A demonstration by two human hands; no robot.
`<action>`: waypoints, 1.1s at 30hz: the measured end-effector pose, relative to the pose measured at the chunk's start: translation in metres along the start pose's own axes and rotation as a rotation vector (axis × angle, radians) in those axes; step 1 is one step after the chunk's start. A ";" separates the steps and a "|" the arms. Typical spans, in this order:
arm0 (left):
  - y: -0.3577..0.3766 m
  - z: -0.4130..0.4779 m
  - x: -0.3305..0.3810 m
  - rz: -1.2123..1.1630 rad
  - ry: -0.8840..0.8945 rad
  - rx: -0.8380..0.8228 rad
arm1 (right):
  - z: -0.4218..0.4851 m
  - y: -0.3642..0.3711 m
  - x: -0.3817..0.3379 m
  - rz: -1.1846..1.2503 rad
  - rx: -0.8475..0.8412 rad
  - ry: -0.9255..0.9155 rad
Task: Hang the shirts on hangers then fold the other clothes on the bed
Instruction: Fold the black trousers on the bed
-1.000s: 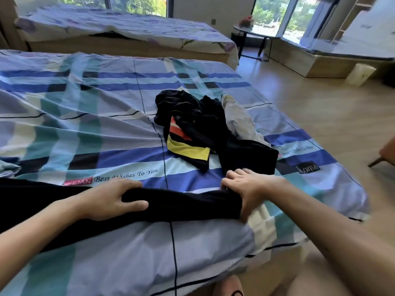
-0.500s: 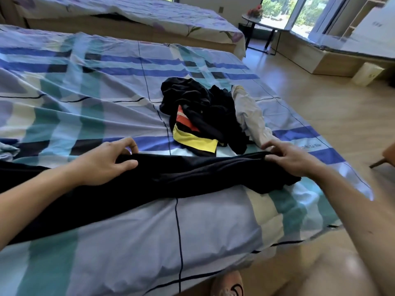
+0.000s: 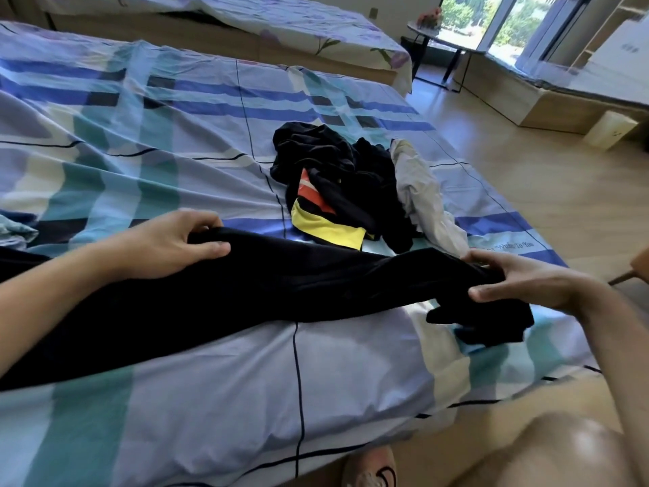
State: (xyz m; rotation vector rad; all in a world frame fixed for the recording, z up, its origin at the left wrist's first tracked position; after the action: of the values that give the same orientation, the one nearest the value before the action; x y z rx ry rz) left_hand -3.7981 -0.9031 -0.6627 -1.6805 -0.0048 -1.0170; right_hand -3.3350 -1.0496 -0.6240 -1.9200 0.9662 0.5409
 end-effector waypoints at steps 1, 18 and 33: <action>-0.002 0.000 0.001 -0.059 -0.007 0.001 | -0.001 0.001 0.002 -0.028 0.012 0.011; -0.071 -0.028 0.009 -0.502 -0.046 0.104 | -0.011 -0.022 -0.033 0.061 0.615 -0.394; -0.087 -0.038 0.015 -0.684 -0.005 0.183 | 0.065 0.136 -0.065 -0.471 -0.141 -0.263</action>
State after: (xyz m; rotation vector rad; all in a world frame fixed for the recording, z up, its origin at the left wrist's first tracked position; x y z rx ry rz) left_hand -3.8541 -0.9070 -0.5841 -1.5347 -0.6962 -1.4598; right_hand -3.4816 -1.0070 -0.6833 -2.0497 0.2978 0.5721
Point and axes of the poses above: each hand's wrist, its own z-axis towards the middle knuckle, its own y-axis out of the palm, x = y × z, the point moved 3 cm from there along z, towards the middle knuckle, and after that the axes turned 6 degrees about z, right-handed, at the moved point
